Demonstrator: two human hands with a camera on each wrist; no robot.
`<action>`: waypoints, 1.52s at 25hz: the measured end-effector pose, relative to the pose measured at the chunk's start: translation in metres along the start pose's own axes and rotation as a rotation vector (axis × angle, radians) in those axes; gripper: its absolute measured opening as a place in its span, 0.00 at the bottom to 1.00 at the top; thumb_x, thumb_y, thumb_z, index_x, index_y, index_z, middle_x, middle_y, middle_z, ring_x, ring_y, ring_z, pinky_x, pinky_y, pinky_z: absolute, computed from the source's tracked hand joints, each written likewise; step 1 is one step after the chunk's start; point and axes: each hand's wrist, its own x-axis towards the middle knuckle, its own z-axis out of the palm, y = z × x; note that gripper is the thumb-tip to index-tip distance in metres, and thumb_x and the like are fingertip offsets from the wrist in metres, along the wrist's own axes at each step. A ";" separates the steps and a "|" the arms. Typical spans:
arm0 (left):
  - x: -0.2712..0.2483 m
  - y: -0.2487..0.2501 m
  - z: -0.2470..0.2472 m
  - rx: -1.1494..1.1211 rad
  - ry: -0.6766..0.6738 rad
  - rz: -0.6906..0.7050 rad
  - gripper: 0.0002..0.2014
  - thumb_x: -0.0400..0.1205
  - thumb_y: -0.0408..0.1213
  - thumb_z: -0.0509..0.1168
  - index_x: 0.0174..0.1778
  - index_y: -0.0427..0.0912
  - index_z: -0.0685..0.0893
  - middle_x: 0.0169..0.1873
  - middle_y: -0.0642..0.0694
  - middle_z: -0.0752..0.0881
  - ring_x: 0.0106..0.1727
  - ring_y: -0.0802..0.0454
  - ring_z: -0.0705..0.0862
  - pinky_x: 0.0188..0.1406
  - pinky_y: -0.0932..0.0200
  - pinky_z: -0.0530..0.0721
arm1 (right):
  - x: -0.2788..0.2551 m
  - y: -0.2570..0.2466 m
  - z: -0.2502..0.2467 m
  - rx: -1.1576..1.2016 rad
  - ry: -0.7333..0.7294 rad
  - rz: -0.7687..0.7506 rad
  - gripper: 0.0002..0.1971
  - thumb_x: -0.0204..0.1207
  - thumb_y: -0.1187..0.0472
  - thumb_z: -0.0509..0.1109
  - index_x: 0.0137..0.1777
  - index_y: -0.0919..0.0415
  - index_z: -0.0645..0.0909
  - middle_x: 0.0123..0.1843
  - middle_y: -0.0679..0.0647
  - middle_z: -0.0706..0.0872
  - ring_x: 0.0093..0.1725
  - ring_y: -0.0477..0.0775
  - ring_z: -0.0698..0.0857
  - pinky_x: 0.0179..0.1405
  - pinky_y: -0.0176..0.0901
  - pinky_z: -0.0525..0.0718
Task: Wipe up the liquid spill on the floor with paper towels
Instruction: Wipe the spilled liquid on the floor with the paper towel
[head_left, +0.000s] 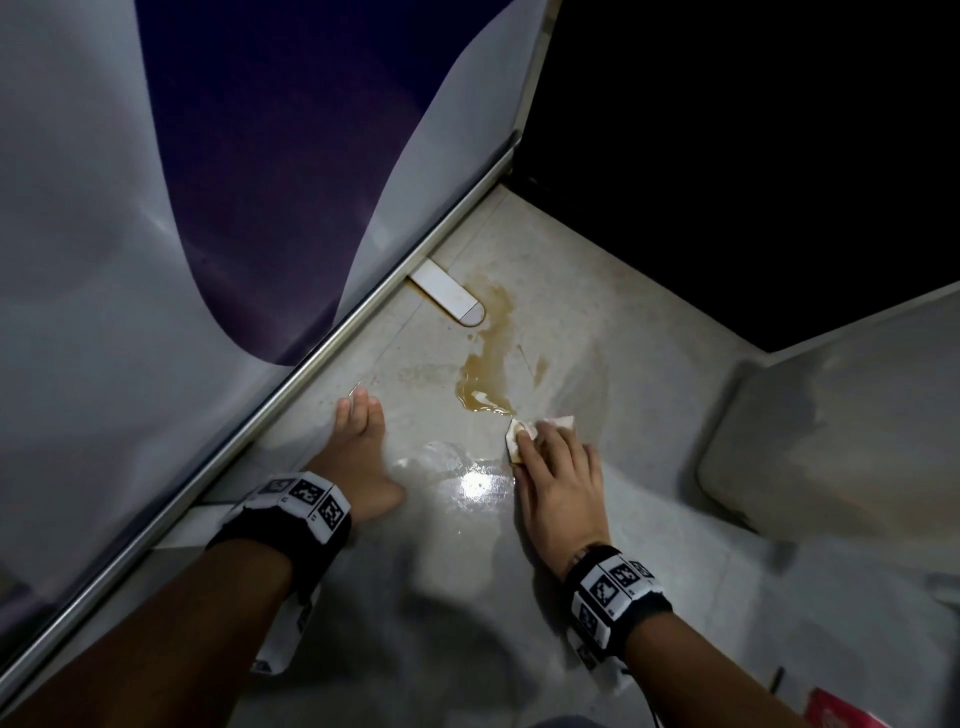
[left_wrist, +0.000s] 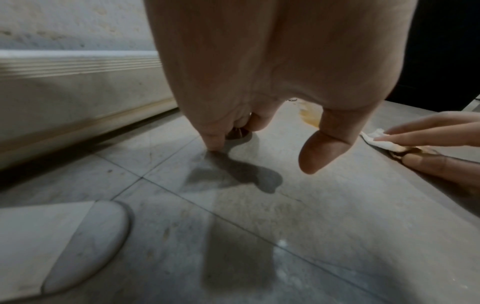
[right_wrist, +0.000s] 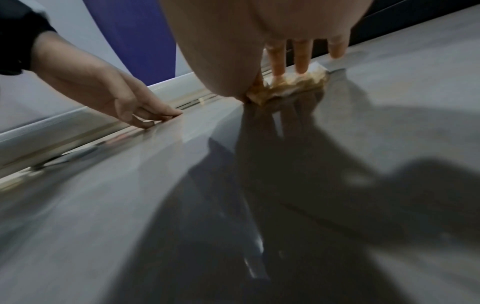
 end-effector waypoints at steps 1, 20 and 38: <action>0.001 0.000 0.001 0.019 0.013 0.000 0.53 0.75 0.43 0.69 0.85 0.37 0.37 0.84 0.42 0.32 0.85 0.43 0.31 0.86 0.49 0.44 | -0.002 0.001 0.000 0.012 0.031 -0.024 0.19 0.83 0.56 0.64 0.73 0.55 0.80 0.72 0.57 0.81 0.72 0.64 0.77 0.74 0.66 0.69; 0.001 -0.001 -0.006 -0.018 -0.032 0.007 0.55 0.73 0.43 0.69 0.85 0.39 0.35 0.84 0.43 0.30 0.84 0.43 0.29 0.83 0.52 0.40 | 0.221 -0.021 -0.062 0.263 0.206 0.126 0.24 0.82 0.50 0.54 0.70 0.58 0.81 0.70 0.60 0.81 0.69 0.64 0.78 0.70 0.57 0.75; 0.000 0.001 -0.008 0.001 -0.063 0.002 0.54 0.74 0.41 0.67 0.85 0.38 0.34 0.83 0.42 0.29 0.84 0.42 0.29 0.86 0.48 0.42 | 0.152 -0.037 -0.017 0.095 -0.297 0.025 0.34 0.87 0.50 0.46 0.88 0.61 0.40 0.89 0.58 0.38 0.88 0.59 0.38 0.85 0.56 0.36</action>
